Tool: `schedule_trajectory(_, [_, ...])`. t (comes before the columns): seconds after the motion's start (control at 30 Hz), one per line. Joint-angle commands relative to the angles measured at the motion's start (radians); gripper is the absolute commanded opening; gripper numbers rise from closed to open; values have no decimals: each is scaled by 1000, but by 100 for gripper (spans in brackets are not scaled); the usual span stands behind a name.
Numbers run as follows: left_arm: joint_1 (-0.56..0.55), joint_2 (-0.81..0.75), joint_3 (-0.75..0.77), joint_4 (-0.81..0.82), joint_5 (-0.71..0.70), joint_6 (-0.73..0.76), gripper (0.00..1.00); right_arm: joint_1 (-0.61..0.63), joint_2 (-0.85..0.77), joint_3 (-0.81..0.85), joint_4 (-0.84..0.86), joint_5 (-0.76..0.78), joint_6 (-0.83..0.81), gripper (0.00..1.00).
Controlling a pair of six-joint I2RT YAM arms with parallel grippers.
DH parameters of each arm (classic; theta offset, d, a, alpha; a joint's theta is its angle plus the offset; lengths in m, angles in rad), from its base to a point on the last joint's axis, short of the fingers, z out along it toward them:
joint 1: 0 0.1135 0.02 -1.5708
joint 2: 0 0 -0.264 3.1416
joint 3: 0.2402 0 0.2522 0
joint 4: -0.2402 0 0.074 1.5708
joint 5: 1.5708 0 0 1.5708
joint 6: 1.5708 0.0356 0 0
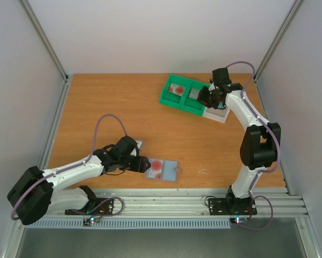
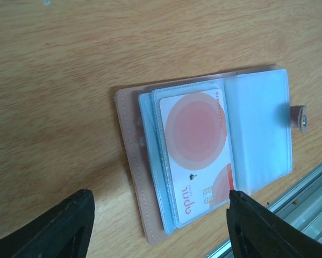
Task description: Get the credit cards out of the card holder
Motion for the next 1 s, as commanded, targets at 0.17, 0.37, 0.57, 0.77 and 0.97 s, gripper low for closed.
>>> schedule_trajectory(0.17, [3,58,-15,73,41,65,68,55,-225,-259,87,-98,29,19])
schedule_trajectory(0.37, [3,111,-33,149,91,16,59,161,-327,-425,137,-124,59,20])
schedule_trajectory(0.57, [3,170,-45,237,156,-48,49,258,-384,-548,188,-126,77,20])
schedule_trajectory(0.77, [3,160,-80,295,190,-141,33,377,-424,-684,271,-126,120,20])
schedule_trajectory(0.97, [3,51,-97,245,141,-200,39,522,-448,-785,371,-93,191,20])
